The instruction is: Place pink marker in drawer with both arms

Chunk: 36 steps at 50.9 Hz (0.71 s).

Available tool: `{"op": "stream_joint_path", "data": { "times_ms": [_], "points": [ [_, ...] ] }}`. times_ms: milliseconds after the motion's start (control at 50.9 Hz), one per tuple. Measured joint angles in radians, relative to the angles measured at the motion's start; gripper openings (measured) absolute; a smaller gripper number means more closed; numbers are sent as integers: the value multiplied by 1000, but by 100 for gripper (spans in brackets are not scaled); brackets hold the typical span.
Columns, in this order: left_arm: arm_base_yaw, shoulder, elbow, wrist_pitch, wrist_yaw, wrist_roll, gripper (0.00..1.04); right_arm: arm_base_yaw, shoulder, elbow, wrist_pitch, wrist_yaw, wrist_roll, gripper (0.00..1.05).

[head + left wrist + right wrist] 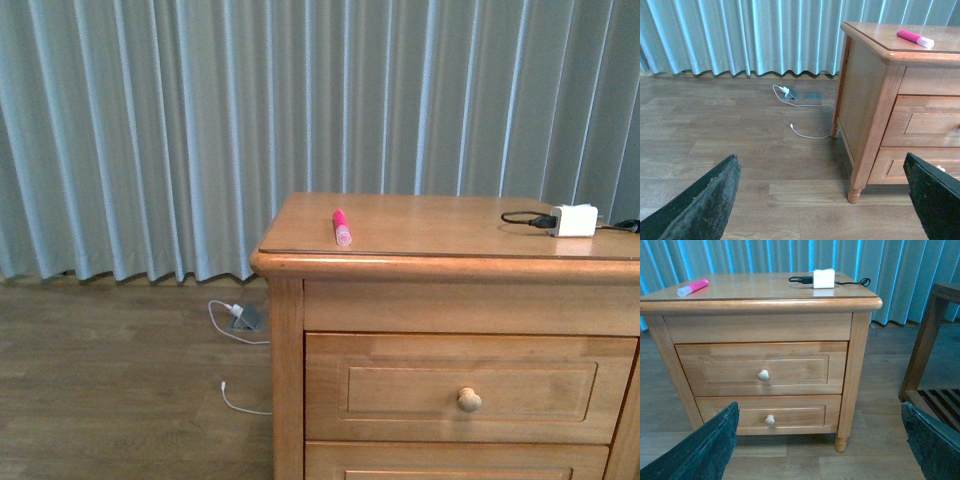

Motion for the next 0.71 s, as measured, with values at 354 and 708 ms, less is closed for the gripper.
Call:
{"op": "stream_joint_path", "data": {
  "times_ms": [354,708],
  "points": [
    [0,0,0,0,0,0,99,0,0,0,0,0,0,96],
    [0,0,0,0,0,0,99,0,0,0,0,0,0,96]
  ]
}}
